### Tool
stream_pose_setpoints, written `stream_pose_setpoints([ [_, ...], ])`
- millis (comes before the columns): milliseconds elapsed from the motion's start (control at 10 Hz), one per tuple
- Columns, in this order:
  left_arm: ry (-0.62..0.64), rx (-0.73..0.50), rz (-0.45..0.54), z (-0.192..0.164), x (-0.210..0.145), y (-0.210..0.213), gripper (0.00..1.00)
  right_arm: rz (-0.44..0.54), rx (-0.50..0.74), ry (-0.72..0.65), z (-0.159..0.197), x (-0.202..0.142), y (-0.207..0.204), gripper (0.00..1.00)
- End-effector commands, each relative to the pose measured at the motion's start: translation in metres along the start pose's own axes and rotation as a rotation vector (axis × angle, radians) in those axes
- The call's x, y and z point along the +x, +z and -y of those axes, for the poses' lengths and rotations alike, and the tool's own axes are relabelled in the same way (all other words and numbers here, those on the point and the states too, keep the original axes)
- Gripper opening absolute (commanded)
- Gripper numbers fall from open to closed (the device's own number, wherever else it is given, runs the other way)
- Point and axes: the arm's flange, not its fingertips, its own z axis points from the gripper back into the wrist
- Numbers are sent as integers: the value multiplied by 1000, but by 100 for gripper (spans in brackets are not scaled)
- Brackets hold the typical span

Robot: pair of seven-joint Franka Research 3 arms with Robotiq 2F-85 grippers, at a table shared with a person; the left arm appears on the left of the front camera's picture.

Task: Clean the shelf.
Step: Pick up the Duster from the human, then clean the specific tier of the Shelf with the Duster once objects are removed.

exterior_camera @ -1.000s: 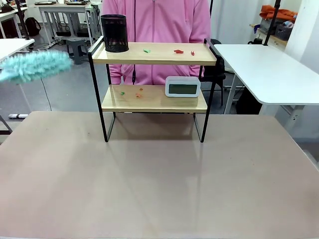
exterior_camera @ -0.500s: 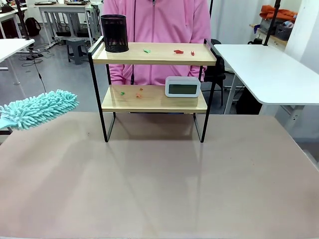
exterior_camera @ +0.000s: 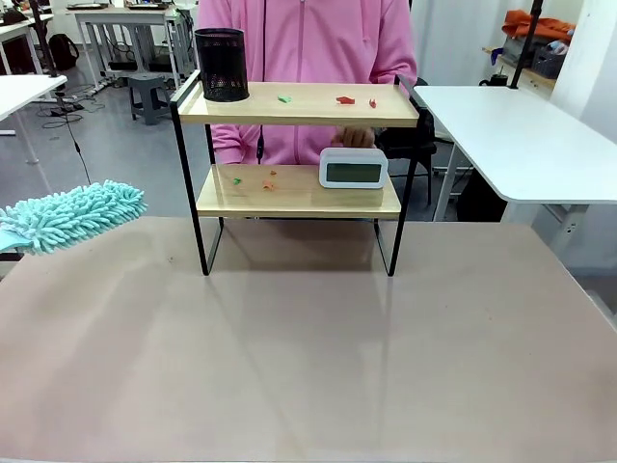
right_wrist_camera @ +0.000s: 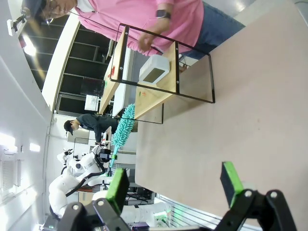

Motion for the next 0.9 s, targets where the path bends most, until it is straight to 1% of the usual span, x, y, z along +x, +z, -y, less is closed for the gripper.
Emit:
stream_pose_setpoints([
  [0,6,-17,25,4,1,1,0,12,19,24,-1,2,-2,100],
  [800,6,-17,25,4,1,1,0,12,19,24,-1,2,-2,100],
])
